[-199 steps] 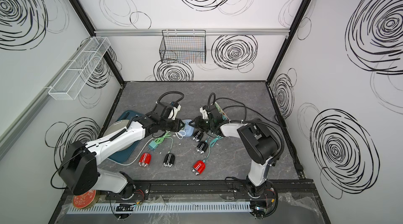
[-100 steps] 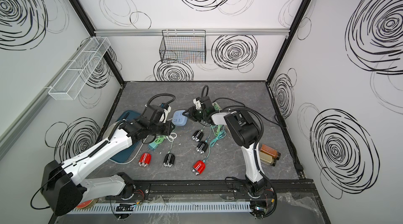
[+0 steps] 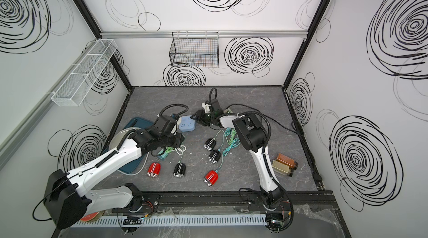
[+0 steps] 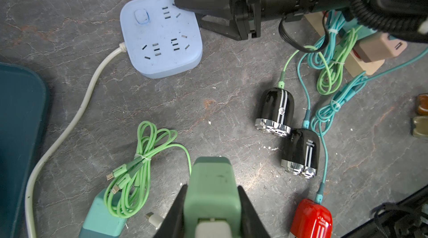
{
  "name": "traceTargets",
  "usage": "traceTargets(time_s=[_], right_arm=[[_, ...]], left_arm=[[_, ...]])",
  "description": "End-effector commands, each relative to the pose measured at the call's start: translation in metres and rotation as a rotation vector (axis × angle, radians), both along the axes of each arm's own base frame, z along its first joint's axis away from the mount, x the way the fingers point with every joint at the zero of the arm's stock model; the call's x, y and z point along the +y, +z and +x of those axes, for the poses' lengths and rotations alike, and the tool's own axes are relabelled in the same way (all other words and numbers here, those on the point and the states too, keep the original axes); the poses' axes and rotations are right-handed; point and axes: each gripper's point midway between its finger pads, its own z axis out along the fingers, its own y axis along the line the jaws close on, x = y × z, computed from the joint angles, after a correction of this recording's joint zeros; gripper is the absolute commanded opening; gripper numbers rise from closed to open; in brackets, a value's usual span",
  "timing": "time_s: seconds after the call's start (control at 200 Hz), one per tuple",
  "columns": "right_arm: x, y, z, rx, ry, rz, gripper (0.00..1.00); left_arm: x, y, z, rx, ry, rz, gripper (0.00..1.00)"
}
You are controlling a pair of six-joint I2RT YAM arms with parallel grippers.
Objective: Unplug the electric shaver
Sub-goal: Place the socket at the center of the board.
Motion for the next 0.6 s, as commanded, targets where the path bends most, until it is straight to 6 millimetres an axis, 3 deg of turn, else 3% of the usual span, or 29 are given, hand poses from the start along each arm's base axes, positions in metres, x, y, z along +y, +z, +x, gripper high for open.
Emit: traceTargets(time_s=[0.0, 0.175, 0.25, 0.395, 0.595], right_arm=[[-0.010, 0.008, 0.003, -0.017, -0.021, -0.038, 0.58], [-0.026, 0.026, -0.003, -0.055, -0.032, -0.063, 0.65], [-0.037, 0.034, -0.009, -0.074, -0.041, -0.089, 0.65], [-0.057, 0.056, -0.030, -0.119, -0.038, -0.123, 0.66], [-0.081, 0.079, -0.067, -0.161, -0.026, -0.149, 0.67]], left_arm=[[-0.004, 0.002, 0.003, -0.009, -0.006, 0.005, 0.15], [-0.018, -0.002, 0.000, 0.018, -0.088, -0.020, 0.16], [-0.035, -0.005, -0.007, 0.035, -0.192, -0.071, 0.15], [-0.054, -0.014, -0.012, 0.067, -0.330, -0.084, 0.16], [-0.059, -0.037, -0.002, 0.128, -0.367, -0.068, 0.18]])
